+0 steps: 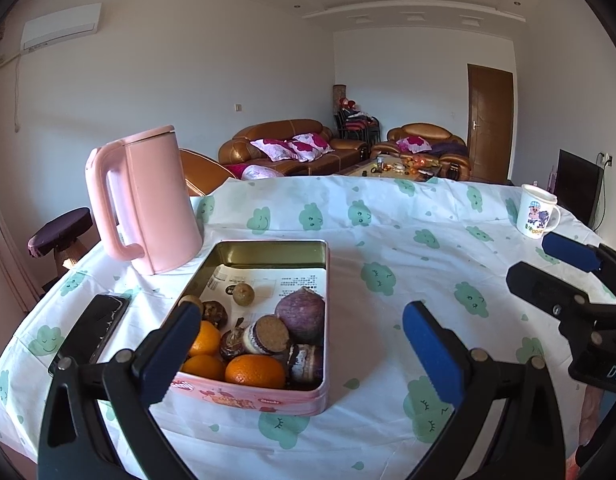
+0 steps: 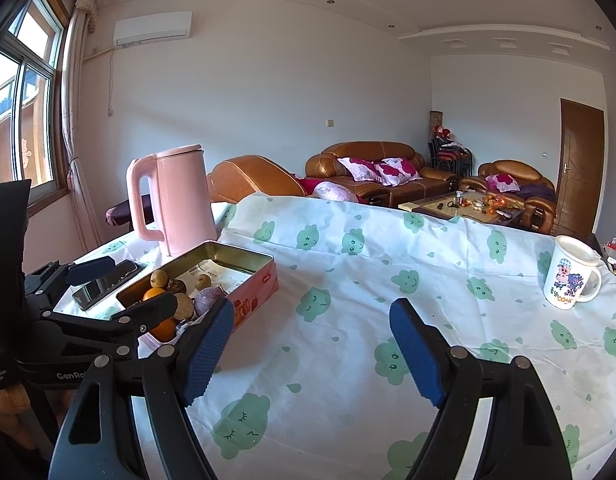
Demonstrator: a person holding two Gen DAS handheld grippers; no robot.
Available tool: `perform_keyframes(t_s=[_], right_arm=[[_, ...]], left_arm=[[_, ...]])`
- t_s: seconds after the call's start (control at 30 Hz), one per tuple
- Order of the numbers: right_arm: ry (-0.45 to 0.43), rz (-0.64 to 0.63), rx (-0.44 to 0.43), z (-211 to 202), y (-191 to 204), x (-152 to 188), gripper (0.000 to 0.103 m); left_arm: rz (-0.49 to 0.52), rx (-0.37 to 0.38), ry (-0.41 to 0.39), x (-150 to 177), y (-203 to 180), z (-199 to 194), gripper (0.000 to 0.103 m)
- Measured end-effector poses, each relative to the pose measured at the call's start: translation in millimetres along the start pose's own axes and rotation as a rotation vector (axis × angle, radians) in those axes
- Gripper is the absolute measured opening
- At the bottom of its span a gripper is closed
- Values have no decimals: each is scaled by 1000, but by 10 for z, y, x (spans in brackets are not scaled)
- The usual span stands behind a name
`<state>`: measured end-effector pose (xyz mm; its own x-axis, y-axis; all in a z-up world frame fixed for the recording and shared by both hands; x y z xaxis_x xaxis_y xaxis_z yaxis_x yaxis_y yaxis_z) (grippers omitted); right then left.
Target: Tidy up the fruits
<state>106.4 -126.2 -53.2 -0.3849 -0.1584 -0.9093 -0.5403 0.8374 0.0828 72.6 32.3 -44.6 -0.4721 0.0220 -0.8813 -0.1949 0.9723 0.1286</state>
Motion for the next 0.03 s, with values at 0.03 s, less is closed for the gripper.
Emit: perform_keyframes(t_s=[0.03], right_arm=[[8,3,9,4,-45,16,81]], left_arm=[[-4,-1,-3,-4,8,-5,103]])
Point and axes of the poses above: each gripper's, at about its wrist camera, not at the fingertips, and z roughly the way its jaws point, y to its left, x to its underside, the point moved 7 cm from there along z, roughly the way its jaws point, and after that the axes turned 11 degrees about -x, right-handed, at the moved point
